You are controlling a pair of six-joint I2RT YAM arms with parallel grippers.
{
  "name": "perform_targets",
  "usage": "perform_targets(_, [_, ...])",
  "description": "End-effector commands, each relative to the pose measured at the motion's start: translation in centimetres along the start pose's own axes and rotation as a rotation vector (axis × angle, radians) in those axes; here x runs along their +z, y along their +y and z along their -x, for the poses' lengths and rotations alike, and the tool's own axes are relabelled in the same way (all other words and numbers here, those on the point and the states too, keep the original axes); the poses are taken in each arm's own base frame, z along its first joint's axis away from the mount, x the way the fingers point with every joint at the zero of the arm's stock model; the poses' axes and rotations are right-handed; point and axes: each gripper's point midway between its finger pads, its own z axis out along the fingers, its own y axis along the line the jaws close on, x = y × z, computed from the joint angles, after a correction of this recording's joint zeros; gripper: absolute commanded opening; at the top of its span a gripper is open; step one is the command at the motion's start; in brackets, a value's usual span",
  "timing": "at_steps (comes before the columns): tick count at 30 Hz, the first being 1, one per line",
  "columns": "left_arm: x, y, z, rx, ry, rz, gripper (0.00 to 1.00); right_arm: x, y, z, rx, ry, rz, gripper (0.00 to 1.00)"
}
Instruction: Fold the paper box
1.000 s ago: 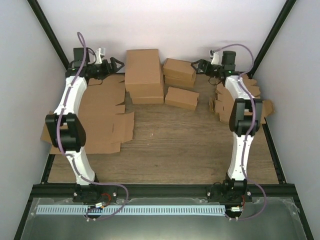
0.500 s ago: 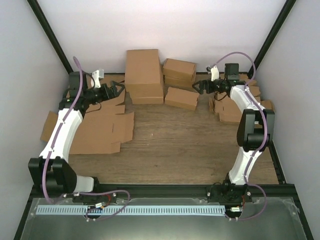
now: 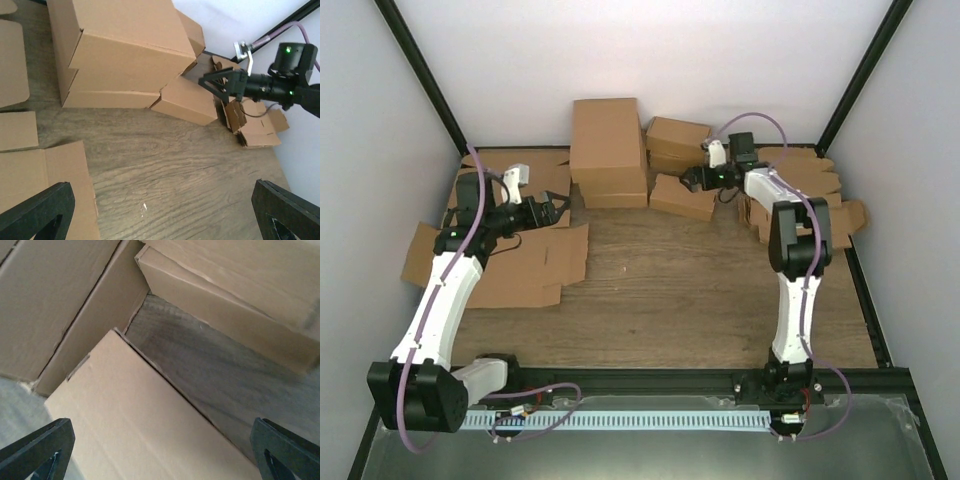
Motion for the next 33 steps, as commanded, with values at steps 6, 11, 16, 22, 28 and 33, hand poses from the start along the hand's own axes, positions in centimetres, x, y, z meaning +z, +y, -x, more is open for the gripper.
perform_targets(6, [-1.0,0.2,-0.7,0.066,-0.003,0.038,1.0,3.4,-0.5,3.4,-0.126,-0.056,-0.079,1.0])
perform_targets(11, [-0.9,0.3,-0.9,0.079,0.008,0.042,1.0,4.9,0.7,2.6,-0.267,0.023,-0.073,1.0])
perform_targets(16, [-0.6,0.7,-1.1,0.072,0.021,0.048,1.0,5.5,3.3,-1.0,-0.294,0.14,0.031,1.0])
perform_targets(22, [-0.8,0.7,-1.2,0.078,0.023,0.057,1.0,4.2,4.1,-4.1,-0.27,0.22,0.057,1.0])
perform_targets(28, [-0.9,0.7,-1.8,0.078,0.034,0.054,1.0,-0.4,7.6,-6.0,-0.25,0.195,0.134,1.0])
perform_targets(33, [-0.8,0.4,-2.8,0.055,0.049,0.016,1.0,-4.4,13.1,-11.2,-0.186,0.239,0.276,1.0])
